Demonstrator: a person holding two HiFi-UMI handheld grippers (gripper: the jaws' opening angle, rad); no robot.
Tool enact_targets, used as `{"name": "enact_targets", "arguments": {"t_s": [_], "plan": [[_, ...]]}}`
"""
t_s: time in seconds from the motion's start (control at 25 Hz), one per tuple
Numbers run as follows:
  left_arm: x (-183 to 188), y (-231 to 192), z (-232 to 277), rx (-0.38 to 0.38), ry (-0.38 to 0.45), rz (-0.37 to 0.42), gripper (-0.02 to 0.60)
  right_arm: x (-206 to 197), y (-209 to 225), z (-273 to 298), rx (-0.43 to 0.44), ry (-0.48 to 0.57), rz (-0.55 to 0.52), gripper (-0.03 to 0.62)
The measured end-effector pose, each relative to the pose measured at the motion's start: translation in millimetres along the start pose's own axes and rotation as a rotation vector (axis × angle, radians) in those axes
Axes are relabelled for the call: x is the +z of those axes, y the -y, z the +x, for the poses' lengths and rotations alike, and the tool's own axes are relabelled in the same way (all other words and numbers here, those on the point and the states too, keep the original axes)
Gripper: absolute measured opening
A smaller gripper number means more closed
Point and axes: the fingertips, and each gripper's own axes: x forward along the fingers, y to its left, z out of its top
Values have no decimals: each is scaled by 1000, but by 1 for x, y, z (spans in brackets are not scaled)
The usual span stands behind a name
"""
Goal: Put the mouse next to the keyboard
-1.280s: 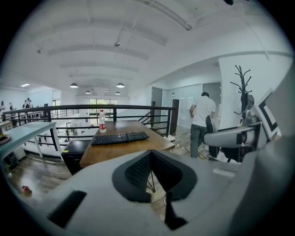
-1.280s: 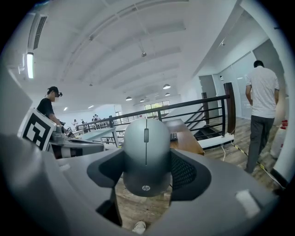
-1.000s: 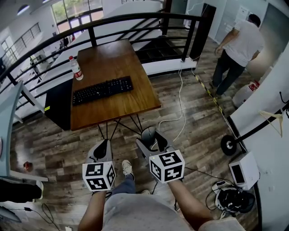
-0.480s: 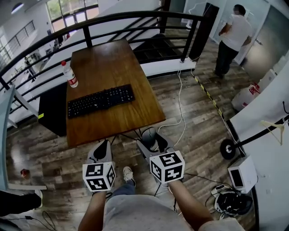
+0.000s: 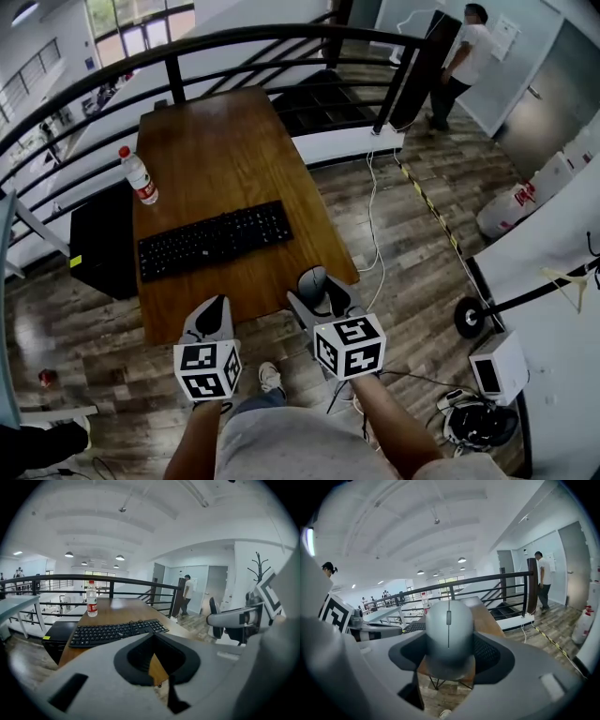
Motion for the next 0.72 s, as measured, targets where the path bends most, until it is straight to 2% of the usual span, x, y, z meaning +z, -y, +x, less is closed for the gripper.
{"name": "enact_targets", "arguments": {"t_s": [0.4, 0.72], "plan": [[24, -33, 33, -50, 7, -17, -6, 21, 8, 41, -69, -28, 2, 299], [30, -41, 48, -44, 7, -30, -6, 28, 19, 60, -76, -41, -3, 301]]}}
